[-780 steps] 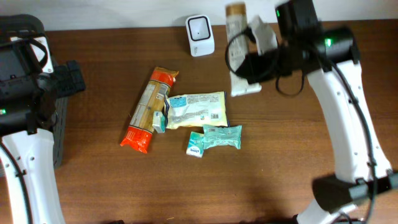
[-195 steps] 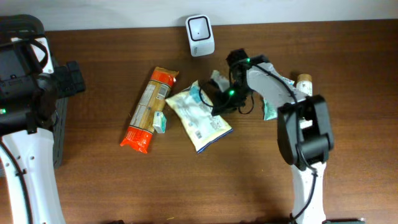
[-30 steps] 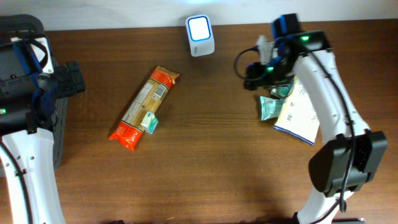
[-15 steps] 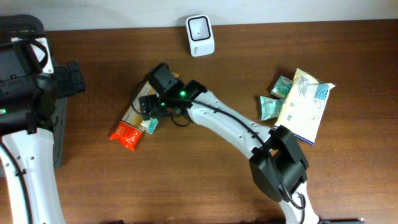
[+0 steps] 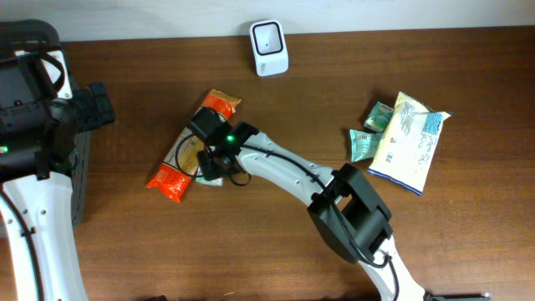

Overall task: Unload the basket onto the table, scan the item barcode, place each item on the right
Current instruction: 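Reach the right gripper to the small green box and grasp it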

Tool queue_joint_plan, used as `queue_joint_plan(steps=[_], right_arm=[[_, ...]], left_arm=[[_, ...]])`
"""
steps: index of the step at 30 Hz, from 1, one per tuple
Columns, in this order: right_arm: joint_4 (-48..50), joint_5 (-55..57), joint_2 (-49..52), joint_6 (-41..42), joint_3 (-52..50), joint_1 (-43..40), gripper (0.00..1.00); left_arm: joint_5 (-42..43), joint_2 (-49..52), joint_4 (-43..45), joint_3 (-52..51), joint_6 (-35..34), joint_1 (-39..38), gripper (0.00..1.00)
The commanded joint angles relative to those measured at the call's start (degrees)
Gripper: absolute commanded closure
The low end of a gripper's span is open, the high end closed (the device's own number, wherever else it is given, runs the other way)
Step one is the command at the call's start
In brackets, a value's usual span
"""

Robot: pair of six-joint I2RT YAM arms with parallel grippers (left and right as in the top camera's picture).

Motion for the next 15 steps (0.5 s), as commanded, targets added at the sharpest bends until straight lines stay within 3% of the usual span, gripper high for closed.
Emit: queue_joint_plan(steps=[1, 4, 8, 9, 11, 14, 15], right_arm=[[-6.29, -2.89, -0.70, -2.91, 1.68, -4.48, 0.79], [-11.43, -3.23, -1.88, -11.93, 3.74, -8.41, 0.83], [-17.73, -10.03, -2.03, -45.92, 5.99, -11.58, 0.82], [-20.31, -10.40, -2.05, -54.90, 5.99, -11.85, 0.76], [-24.06, -10.19, -2.25, -63.21, 6.54, -11.93, 0.66], [-26.75, -10.19, -2.29, -60.65, 11.52, -12.50, 0.19], [-26.75, -10.19, -2.29, -55.52, 14.01, -12.57, 0.17]], left_arm=[[-0.39, -0.24, 0.15, 0.48, -0.52, 0.13, 0.01], [-0.39, -0.24, 0.15, 0.48, -0.52, 0.13, 0.01], [-0.39, -0.24, 0.13, 0.48, -0.52, 0.13, 0.01], [-0.39, -0.24, 0.15, 0.48, -0.52, 0.13, 0.01], [-0.39, -0.24, 0.15, 0.48, -0.52, 0.15, 0.01], [-0.39, -0.24, 0.13, 0.48, -0.52, 0.13, 0.01], [-0.39, -0.24, 0.15, 0.48, -0.52, 0.15, 0.01]])
